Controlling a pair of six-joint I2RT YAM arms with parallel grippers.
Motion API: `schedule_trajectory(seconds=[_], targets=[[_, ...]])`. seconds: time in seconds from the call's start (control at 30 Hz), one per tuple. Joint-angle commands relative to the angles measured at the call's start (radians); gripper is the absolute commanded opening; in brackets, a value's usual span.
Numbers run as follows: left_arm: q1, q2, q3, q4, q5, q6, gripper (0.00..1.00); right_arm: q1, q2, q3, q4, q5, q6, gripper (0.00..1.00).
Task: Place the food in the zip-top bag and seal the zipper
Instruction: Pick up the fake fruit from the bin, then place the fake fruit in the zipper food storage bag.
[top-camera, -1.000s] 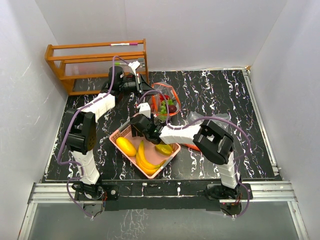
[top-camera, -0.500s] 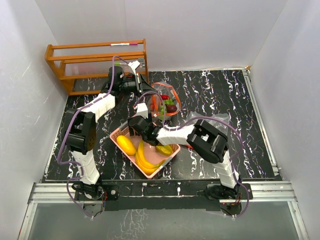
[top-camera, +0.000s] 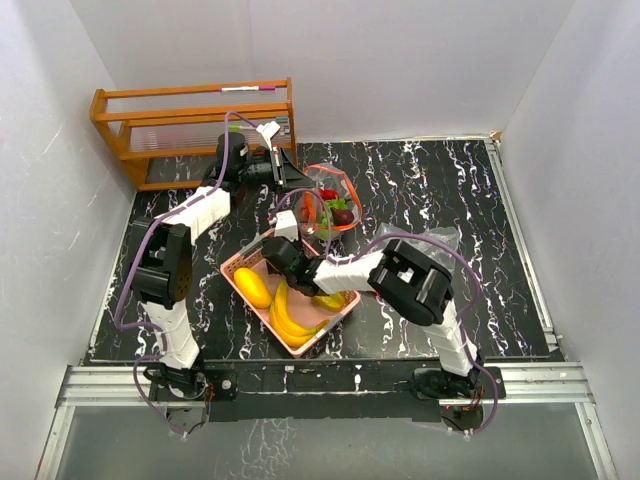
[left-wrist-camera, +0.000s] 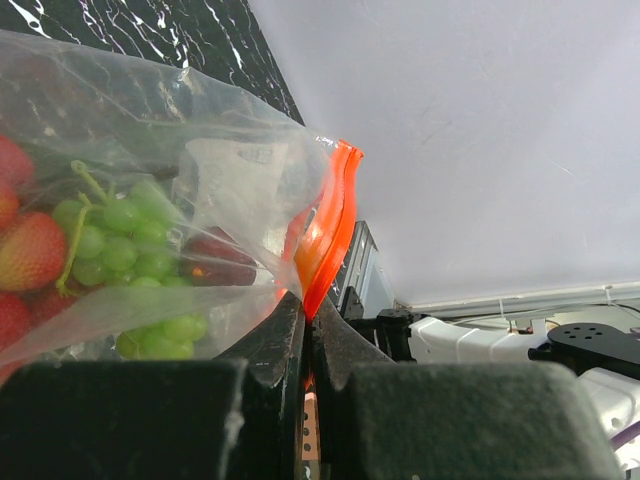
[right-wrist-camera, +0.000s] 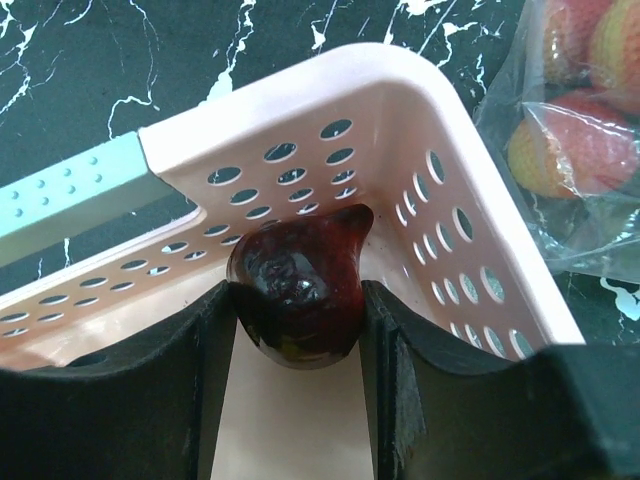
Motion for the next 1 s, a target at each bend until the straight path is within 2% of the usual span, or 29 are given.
schedule_trajectory(seconds=[0.0, 0.17, 0.47, 0.67, 0.8, 0.97], targets=[[0.006, -0.065, -0.004, 0.047, 0.038, -0.008, 0.00, 0.000, -0.081, -0.038, 0.087, 0.031, -0.042, 0.42], [0.006, -0.064, -0.004, 0.047, 0.038, -0.010, 0.00, 0.011, -0.155, -0.062, 0.078, -0.051, -0.088, 0.41], [0.008, -0.057, -0.001, 0.048, 0.038, -0.013, 0.00, 0.024, -0.432, -0.167, 0.030, -0.198, -0.106, 0.41], [0.009, -0.058, 0.002, 0.040, 0.037, -0.007, 0.00, 0.023, -0.579, -0.155, -0.068, -0.095, -0.132, 0.41], [0.008, -0.064, 0.002, 0.038, 0.042, -0.007, 0.00, 0.001, -0.596, -0.087, -0.175, 0.015, -0.163, 0.41], [0.010, -0.071, 0.001, 0.036, 0.045, -0.004, 0.00, -0.066, -0.614, -0.062, -0.245, 0.038, -0.139, 0.41]])
